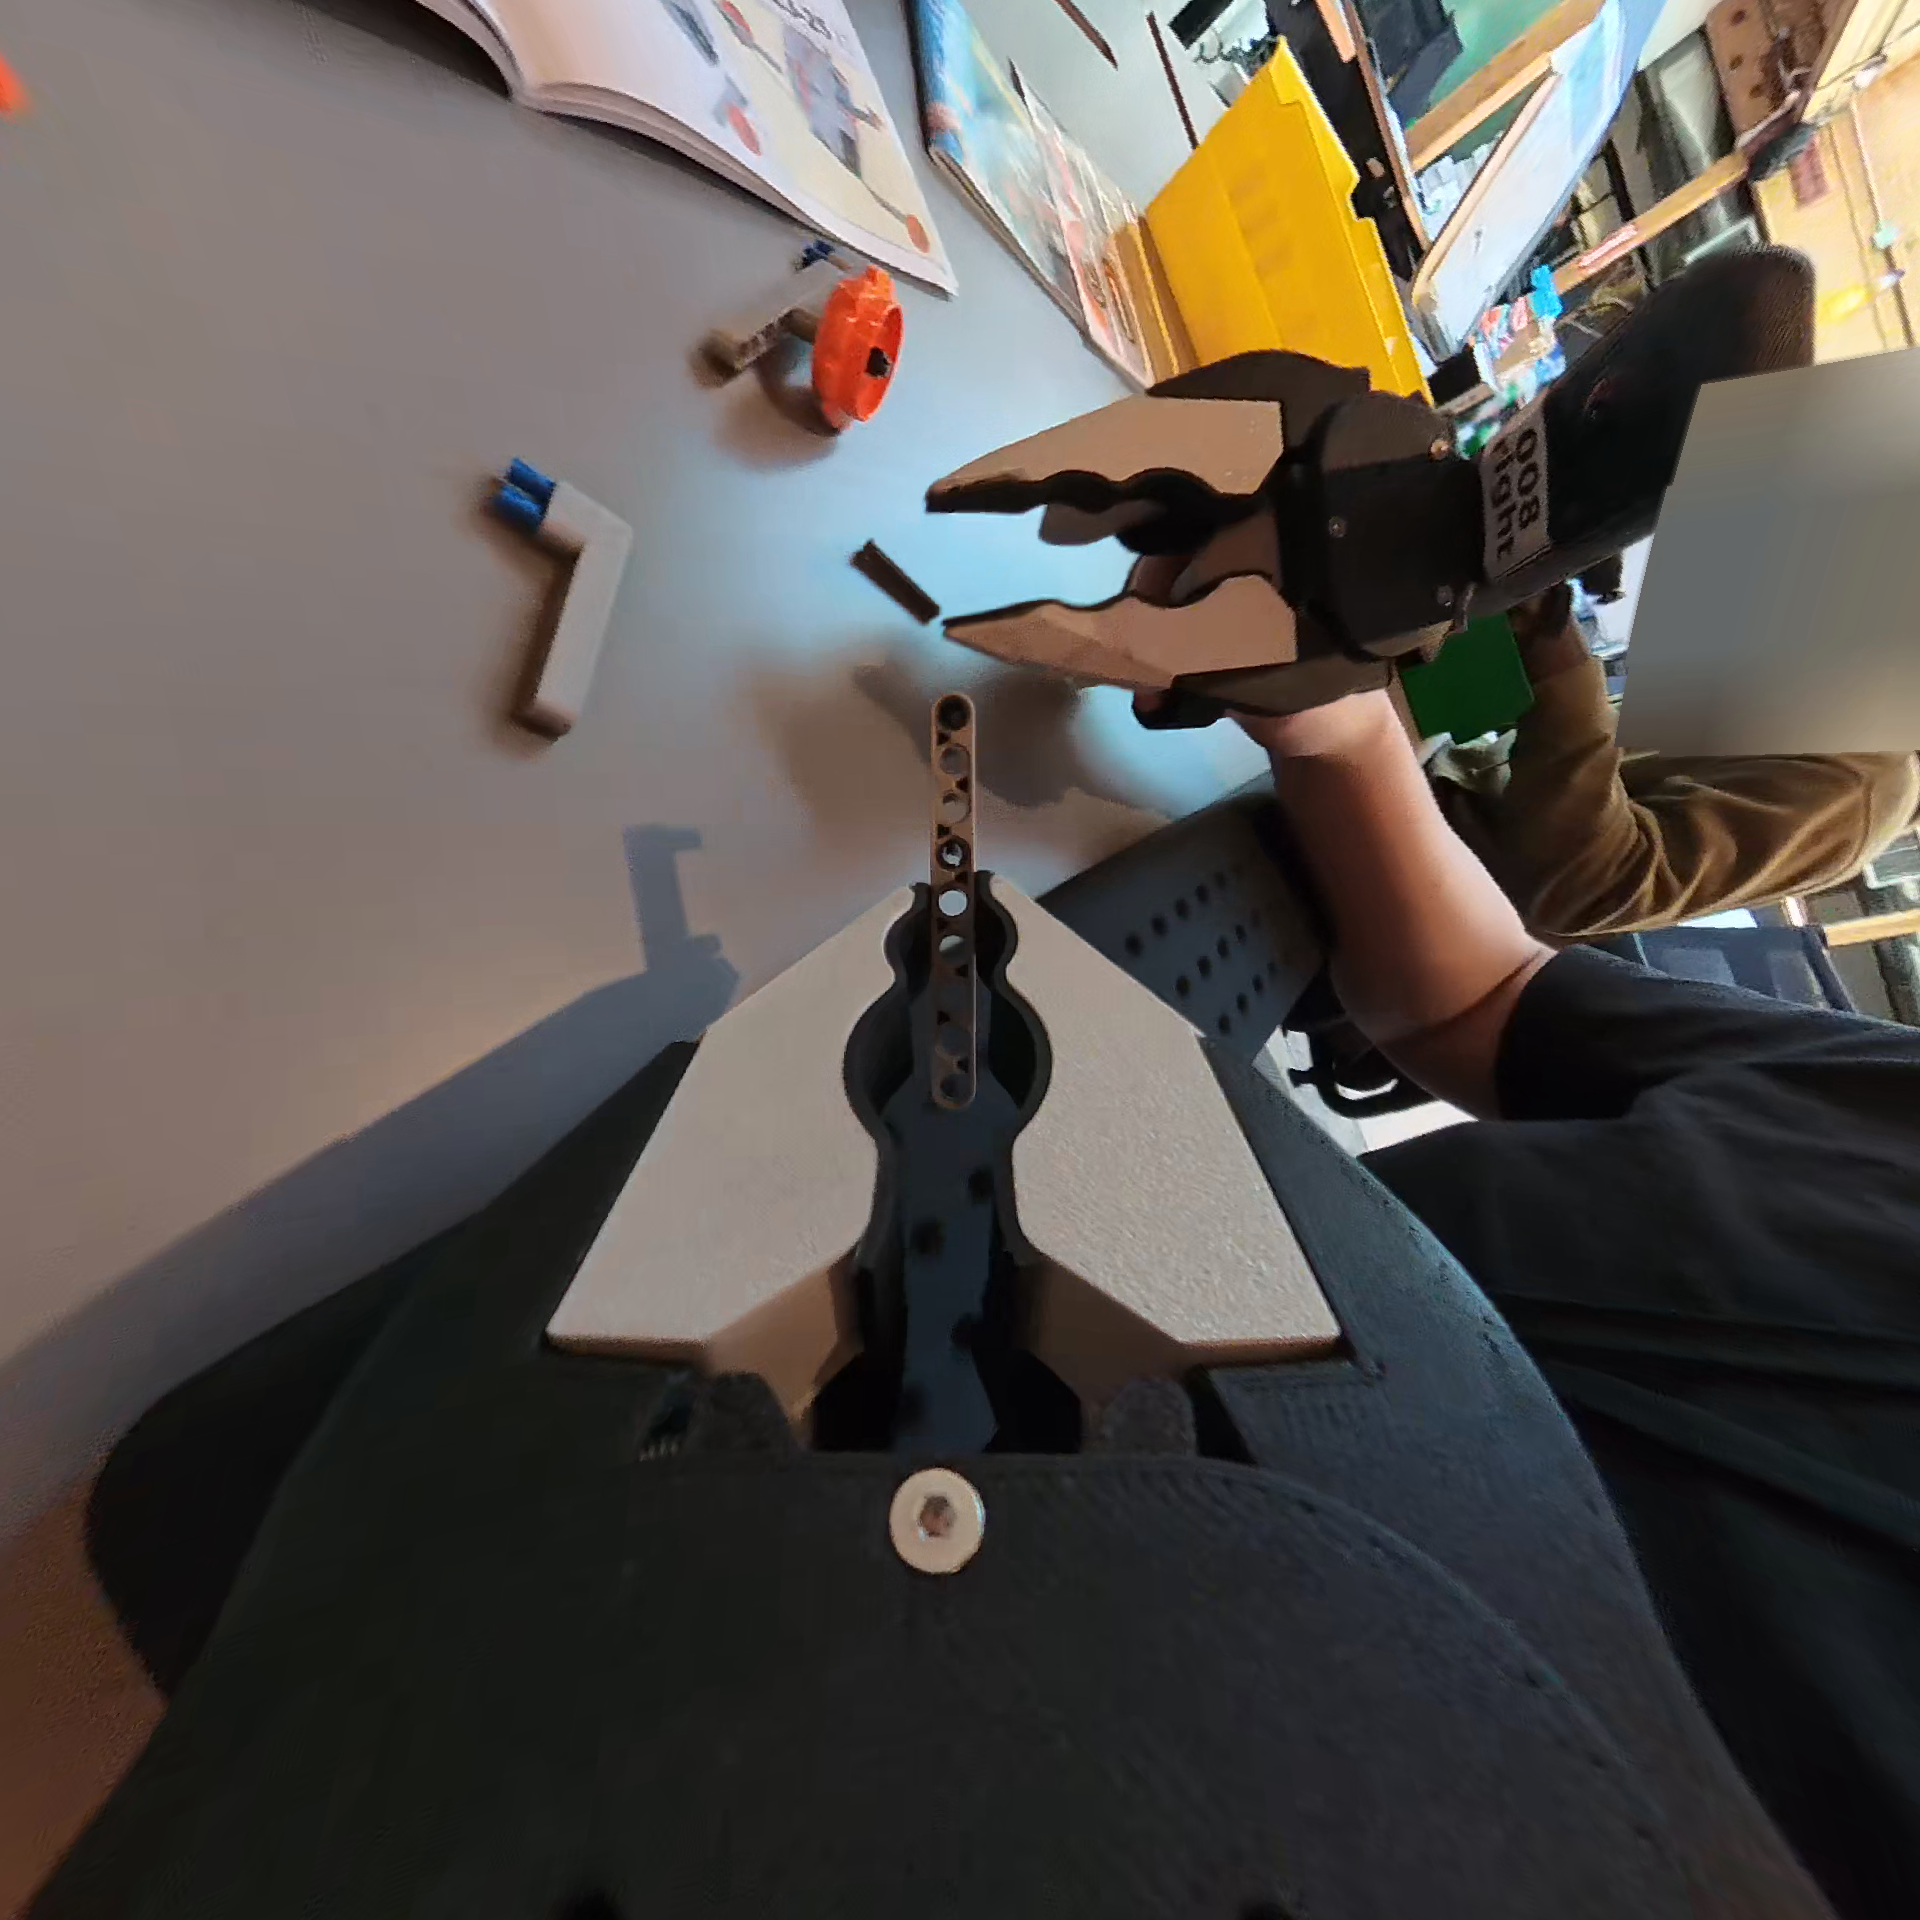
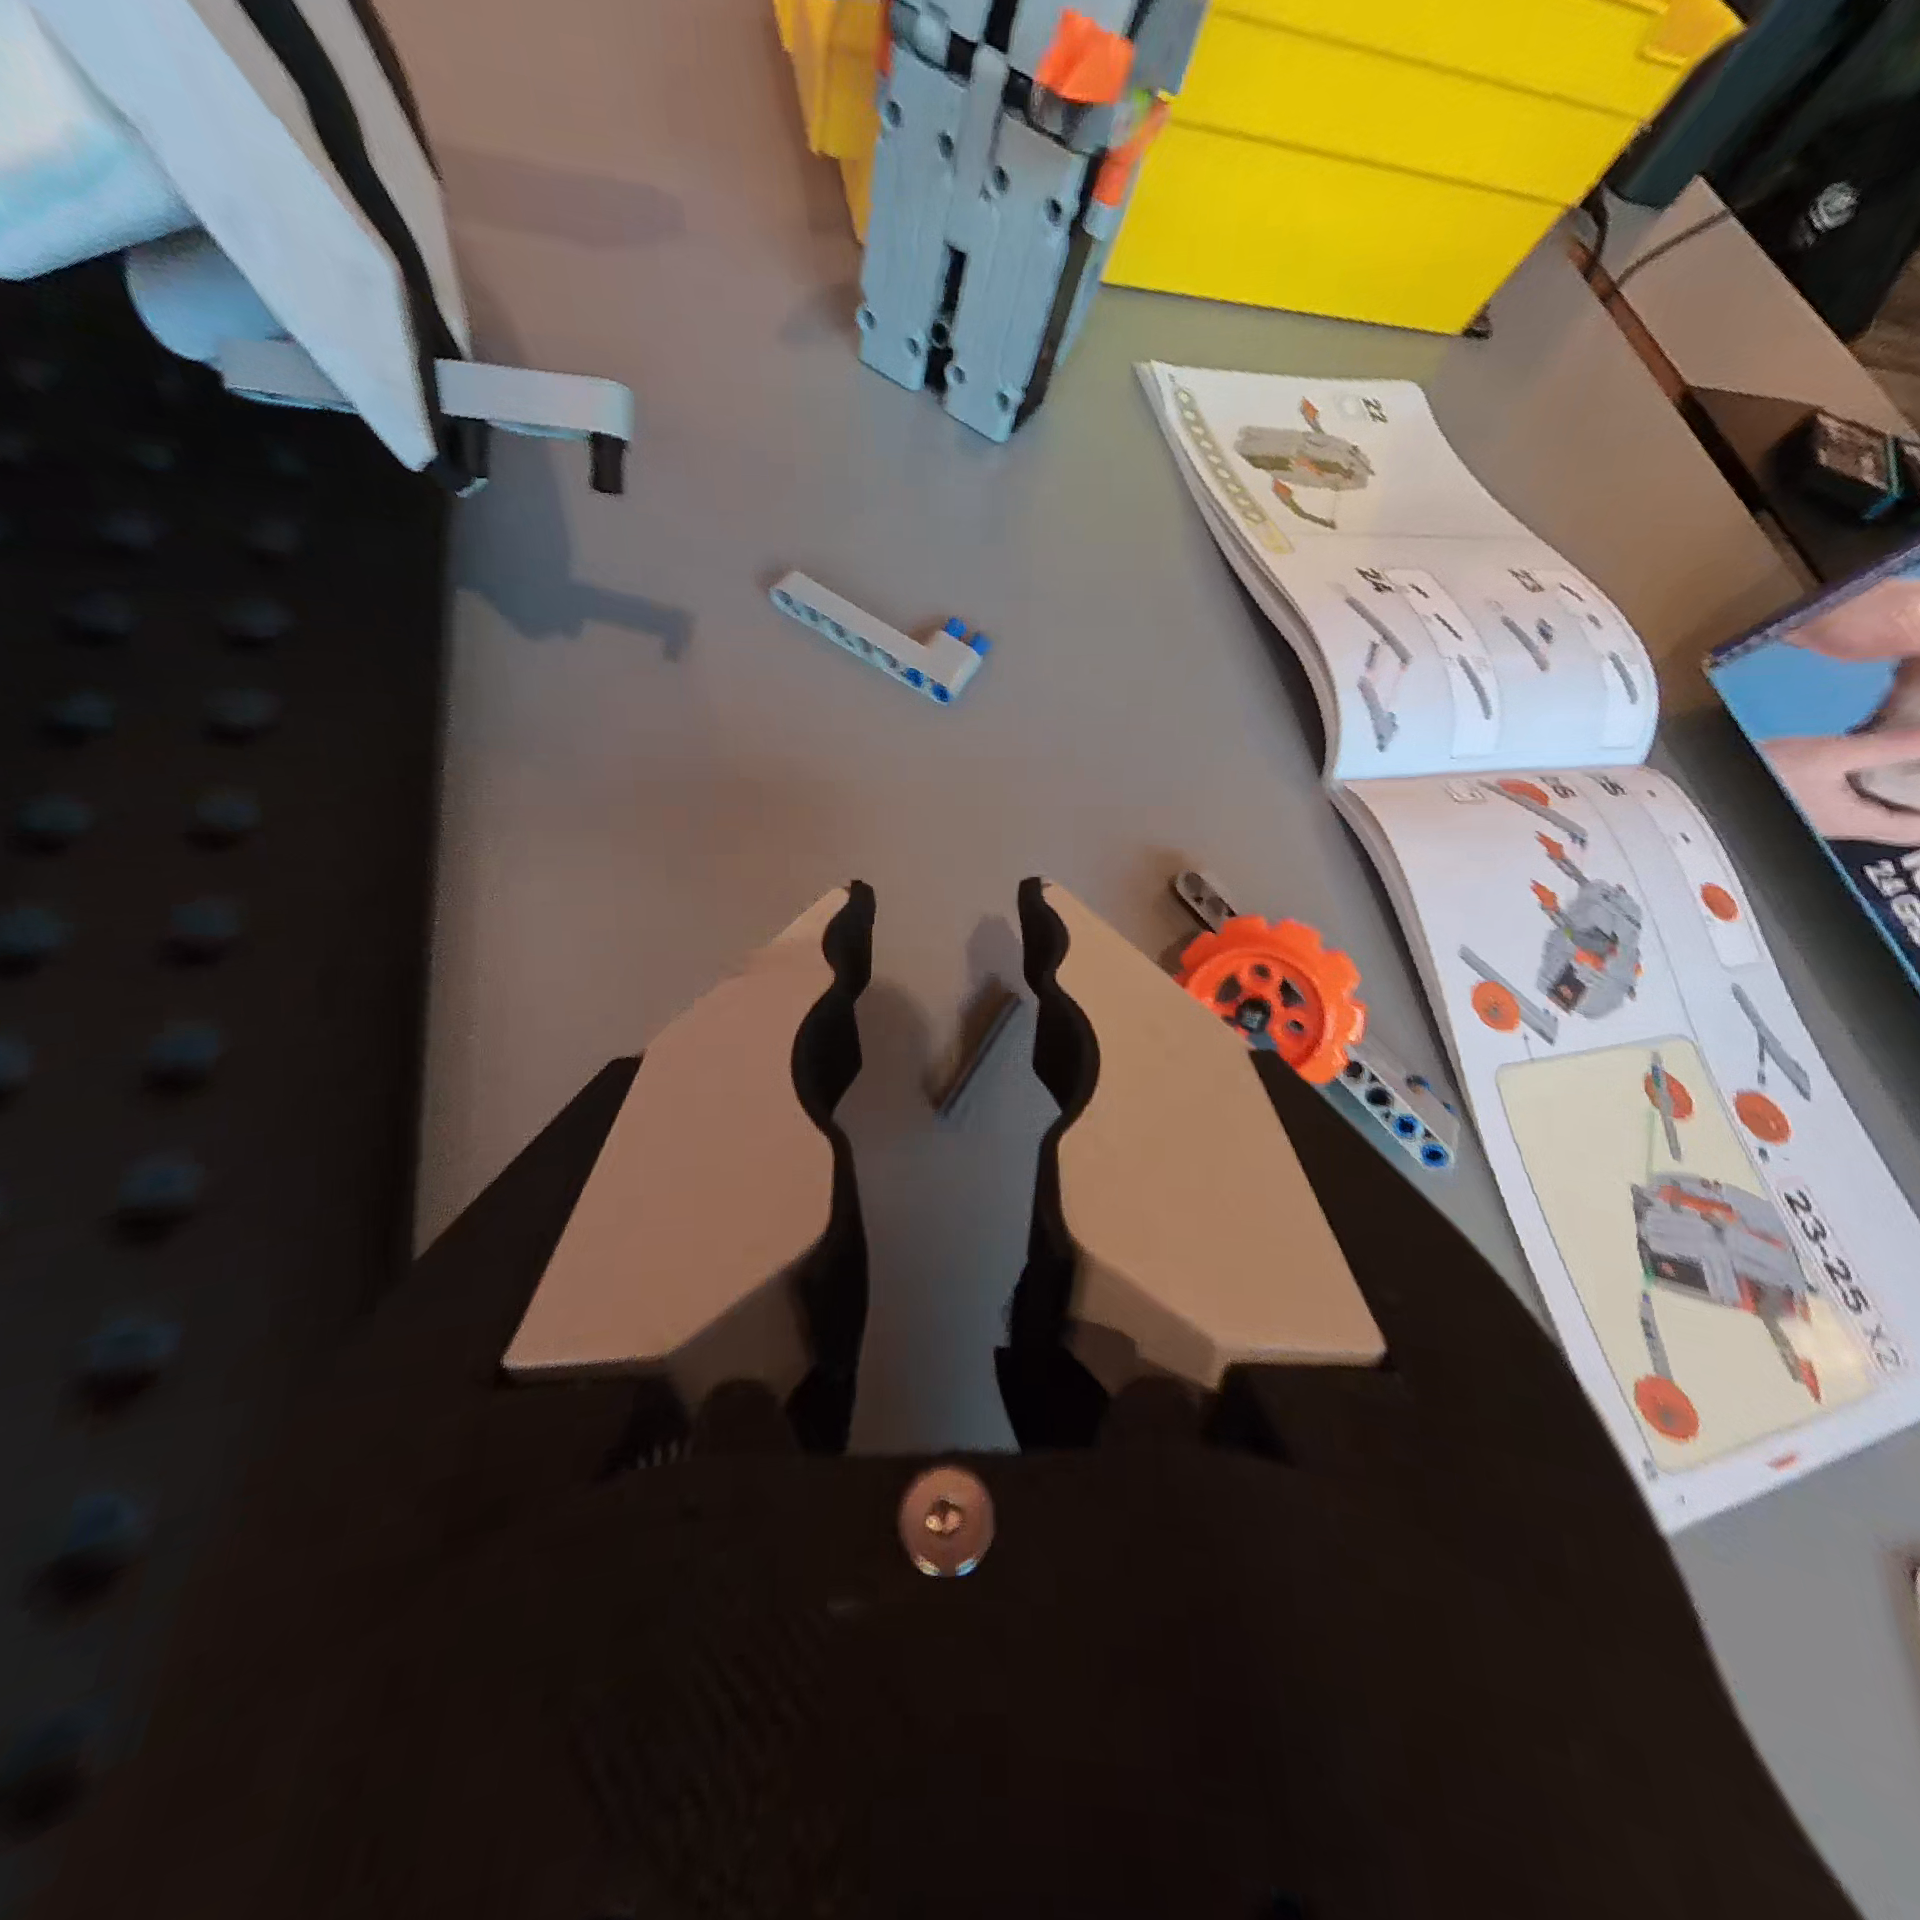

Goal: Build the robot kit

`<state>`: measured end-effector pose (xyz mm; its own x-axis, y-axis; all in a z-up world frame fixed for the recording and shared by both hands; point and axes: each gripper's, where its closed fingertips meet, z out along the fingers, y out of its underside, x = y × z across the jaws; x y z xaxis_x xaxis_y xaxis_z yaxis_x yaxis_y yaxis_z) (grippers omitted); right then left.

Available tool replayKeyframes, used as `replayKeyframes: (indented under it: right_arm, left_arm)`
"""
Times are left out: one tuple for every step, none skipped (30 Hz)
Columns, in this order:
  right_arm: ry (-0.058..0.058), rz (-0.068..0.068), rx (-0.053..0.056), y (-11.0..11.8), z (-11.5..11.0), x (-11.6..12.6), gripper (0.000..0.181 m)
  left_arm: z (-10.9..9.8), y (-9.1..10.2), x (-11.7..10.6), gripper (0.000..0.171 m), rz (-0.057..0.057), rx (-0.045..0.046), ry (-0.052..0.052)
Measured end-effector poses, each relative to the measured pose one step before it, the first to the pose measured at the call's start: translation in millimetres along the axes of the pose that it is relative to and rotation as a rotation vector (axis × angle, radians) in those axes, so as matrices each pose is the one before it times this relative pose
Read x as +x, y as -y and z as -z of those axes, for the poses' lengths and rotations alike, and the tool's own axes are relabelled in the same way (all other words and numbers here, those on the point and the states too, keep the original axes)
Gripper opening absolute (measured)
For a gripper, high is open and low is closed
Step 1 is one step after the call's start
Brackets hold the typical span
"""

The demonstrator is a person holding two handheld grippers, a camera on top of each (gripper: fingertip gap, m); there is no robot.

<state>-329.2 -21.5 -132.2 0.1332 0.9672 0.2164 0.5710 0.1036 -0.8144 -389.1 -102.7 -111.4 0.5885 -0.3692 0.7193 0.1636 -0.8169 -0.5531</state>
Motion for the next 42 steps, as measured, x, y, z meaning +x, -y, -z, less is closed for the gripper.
replayKeyframes:
  right_arm:
    - [-0.0084,-0.023,0.0051,-1.21,1.35,3.49,0.028]
    - [0.0016,-0.0195,0.0103,-0.13,0.94,1.49,0.027]
    - [0.0073,-0.0138,0.01,0.18,0.43,-0.14,0.027]
    - [0.0052,-0.0065,0.0075,0.49,-0.16,-0.62,0.027]
    - [0.0045,0.0016,0.0054,0.7,-0.57,-1.49,0.027]
    - [0.0046,0.0107,0.0048,1.16,-0.77,-2.33,0.027]
    - [0.0037,0.0197,0.0045,1.33,-0.65,-2.87,0.027]
    - [0.0016,0.0235,0.0013,0.85,-0.7,-2.65,0.027]
    - [-0.0011,0.0246,-0.0028,0.18,-0.65,-2.25,0.027]
    - [0.0009,0.0241,-0.0052,-0.38,-0.82,-2.35,0.027]
    - [0.002,0.0205,-0.0064,-0.76,-0.77,-2.08,0.027]
    - [0.0003,0.0148,-0.0083,-1.3,-1.06,-1.46,0.027]
    - [0.0007,0.0094,-0.01,-1.68,-0.91,-0.99,0.028]
    - [0.0009,0.0056,-0.0082,-1.43,-0.75,-0.71,0.028]
    - [0.0001,0.0033,-0.0028,-0.48,-0.31,-0.32,0.028]
    - [-0.0009,0.0015,0.0011,0.16,0.18,0.09,0.027]
    - [-0.0025,-0.0005,0.0017,0.35,0.21,0.42,0.027]
    - [-0.0012,-0.0017,0.002,0.31,0.34,0.48,0.027]
    - [-0.002,-0.0021,0.0022,0.34,0.32,0.56,0.027]
    - [-0.0031,-0.0017,0.0009,0.08,0.36,0.71,0.027]
    - [-0.0029,-0.0005,-0.0004,-0.13,0.2,0.6,0.027]
    - [-0.0025,-0.0002,-0.0012,-0.34,0.07,0.5,0.027]
    - [-0.002,-0.0002,-0.0013,-0.36,-0.04,0.3,0.027]
    - [-0.0017,-0.0006,-0.0032,-0.61,-0.14,0.28,0.027]
    - [-0.0073,-0.0025,-0.008,-1.37,-0.26,1.33,0.027]
    - [-0.0085,-0.0028,-0.0092,-1.58,-0.37,1.62,0.026]
    - [-0.0072,-0.0038,-0.0074,-1.4,-0.34,1.59,0.026]
    - [-0.0102,-0.0077,-0.0082,-1.62,-0.21,2.26,0.026]
    - [-0.0157,-0.0145,-0.0136,-2.63,-0.07,3.68,0.026]
    - [-0.0133,-0.0178,-0.0131,-2.73,0.27,3.94,0.026]
    - [-0.0096,-0.0211,-0.009,-2.39,0.72,3.83,0.026]
    - [-0.0042,-0.0311,-0.0107,-2.68,1.16,3.55,0.026]
    - [0.0097,-0.0413,-0.0105,-2.68,1.08,1.85,0.026]
    - [0.0144,-0.0498,-0.0089,-2.7,1.19,1.31,0.026]
    - [0.0145,-0.0501,-0.0072,-2.28,1.23,1.16,0.026]
    - [0.0143,-0.0403,0.0001,-0.79,1.64,0.71,0.026]
    - [0.0084,-0.0323,0.0035,-0.2,1.51,1.09,0.026]
    - [0.0029,-0.0291,-0.0006,-0.31,0.91,1.69,0.025]
    - [0.0035,-0.0233,0.0008,0.04,0.13,1.2,0.025]
    - [0.0051,-0.0177,-0.0009,-0.07,-0.48,0.41,0.024]
    - [0.0029,-0.014,-0.0074,-1.19,-1.21,0.3,0.024]
    - [-0.0002,-0.0104,-0.0155,-2.52,-1.84,0.31,0.024]
  left_arm:
    - [1.38,-0.21,-2.5,0.006,-0.0021,0.00061,0.0116]
    - [0.74,0.03,-1.37,0.006,0.0006,0.00041,0.003]
    - [0.53,0.41,-0.8,0.006,0.0046,0.00229,-0.0045]
    - [0.21,0.75,-0.72,0.006,0.0067,0.00253,-0.0062]
    - [-0.57,0.81,0.46,0.006,0.0054,0.00218,-0.0085]
    - [-0.98,1.02,1.34,0.006,0.0025,0.00384,-0.0119]
    - [-1.29,0.86,1.48,0.006,0.0008,0.00242,-0.0114]
    - [-1.16,0.12,1.25,0.006,-0.0012,-0.00166,-0.0065]
    - [-1.11,-0.38,0.75,0.006,-0.0047,-0.00405,-0.0025]
    - [-1.12,-0.91,0.46,0.006,-0.0048,-0.00547,-0.0012]
    - [-0.92,-0.85,0.36,0.006,-0.0023,-0.00538,-0.0021]
    - [-0.62,-0.59,0.25,0.005,0.0013,-0.00263,-0.0037]
    - [-0.17,0.03,0.33,0.006,0.0045,0.00133,-0.0038]
    - [0.57,0.28,-0.07,0.006,0.0048,0.00311,-0.0021]
    - [0.98,0.36,-0.31,0.006,0.0028,0.00304,0.0005]
    - [1.15,0.34,-0.64,0.006,0.0009,0.00293,0.0023]
    - [1.12,0.05,-0.42,0.006,0.0005,0.00228,0.0019]
    - [0.91,0.19,-0.62,0.005,0.0007,0.00169,0.0013]
    - [0.43,0.37,-0.38,0.006,0.0008,0.00205,0.0016]
    - [0.84,0.29,-0.52,0.006,0.0008,0.0027,0.0018]
    - [1.1,0.36,-0.82,0.006,0.0009,0.00302,0.0018]
    - [1.28,0.2,-0.83,0.006,0.0012,0.00229,0.0019]
    - [0.62,0.31,-0.85,0.006,0.0018,0.00222,0.0022]
    - [0.48,0.53,-1.34,0.006,0.0031,0.0023,0.0029]
    - [0.81,0.5,-1.8,0.006,0.0052,0.00154,0.0039]
    - [0.16,0.99,-1.44,0.006,0.0058,0.00237,0.0029]
    - [0.94,0.93,-1.46,0.006,0.0046,0.00416,0.0007]
    - [0.3,0.94,-0.56,0.006,0.0032,0.00535,0.0003]
    - [1.0,0.81,-0.92,0.006,0.0024,0.00541,0.0015]
    - [1.35,0.4,-1.14,0.006,0.0019,0.0042,0.0022]
    - [1.4,0.21,-1.28,0.006,0.0019,0.0028,0.0015]
    - [0.55,0.11,-0.3,0.006,0.0021,0.00229,0.0008]
    - [0.82,-0.1,-0.35,0.006,0.0025,0.00338,0.0]
    - [0.8,-0.18,-0.2,0.006,0.003,0.00407,0.0]
    - [1.59,-0.14,-0.95,0.006,0.0035,0.00357,-0.0004]
    - [0.92,0.1,-0.56,0.006,0.0041,0.00223,-0.0004]
    - [0.96,0.25,-0.72,0.006,0.0047,0.00266,-0.0006]
    - [0.76,0.36,-0.7,0.006,0.0055,0.00391,-0.0004]
    - [0.59,0.28,-1.05,0.006,0.0068,0.00324,0.0006]
    - [0.3,0.02,-1.17,0.006,0.0077,0.00091,0.0013]
    - [0.11,0.06,-1.23,0.006,0.0073,0.00048,0.001]
    - [0.04,0.62,-1.23,0.006,0.0066,0.00288,0.0011]
